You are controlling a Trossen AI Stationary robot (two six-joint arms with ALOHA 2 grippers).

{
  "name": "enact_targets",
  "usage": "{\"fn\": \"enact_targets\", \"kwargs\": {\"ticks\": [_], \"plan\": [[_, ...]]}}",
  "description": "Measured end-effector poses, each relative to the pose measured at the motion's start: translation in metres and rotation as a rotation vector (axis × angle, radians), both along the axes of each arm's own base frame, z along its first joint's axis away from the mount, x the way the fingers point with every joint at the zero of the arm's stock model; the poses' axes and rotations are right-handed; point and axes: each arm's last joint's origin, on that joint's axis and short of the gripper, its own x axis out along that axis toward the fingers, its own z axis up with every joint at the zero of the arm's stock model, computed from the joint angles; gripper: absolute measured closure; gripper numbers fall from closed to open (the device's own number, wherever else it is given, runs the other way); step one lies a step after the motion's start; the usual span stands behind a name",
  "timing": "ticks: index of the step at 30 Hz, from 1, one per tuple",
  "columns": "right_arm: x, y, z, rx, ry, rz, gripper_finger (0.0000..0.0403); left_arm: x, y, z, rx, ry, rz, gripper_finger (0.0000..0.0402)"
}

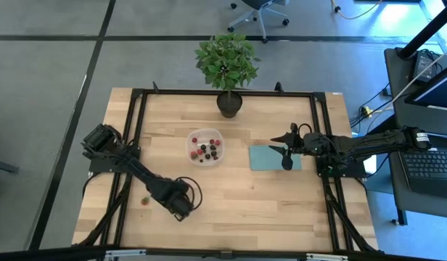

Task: Pick and placing Produce into tupperware
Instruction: Put the right strawberry into the container

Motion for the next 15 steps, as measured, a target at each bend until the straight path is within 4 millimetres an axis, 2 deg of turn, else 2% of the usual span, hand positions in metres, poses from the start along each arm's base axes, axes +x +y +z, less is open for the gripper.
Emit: {"fn": "enact_targets", "kwargs": {"ticks": [7,9,15], "plan": [[0.0,0.0,0.0,0.0,0.0,0.0,0.0262,0.005,0.008,0.004,-0.035,-0.016,-0.125,0.0286],[0.0,0.0,0.0,0.0,0.0,0.0,0.0262,0.006,0.013,0.009,0.005,-0.055,-0.16,0.0287],[0.0,0.0,0.0,0.0,-0.001,0.0,0.0262,0.009,0.03,0.04,0.101,-0.222,-0.245,0.0295]]}}
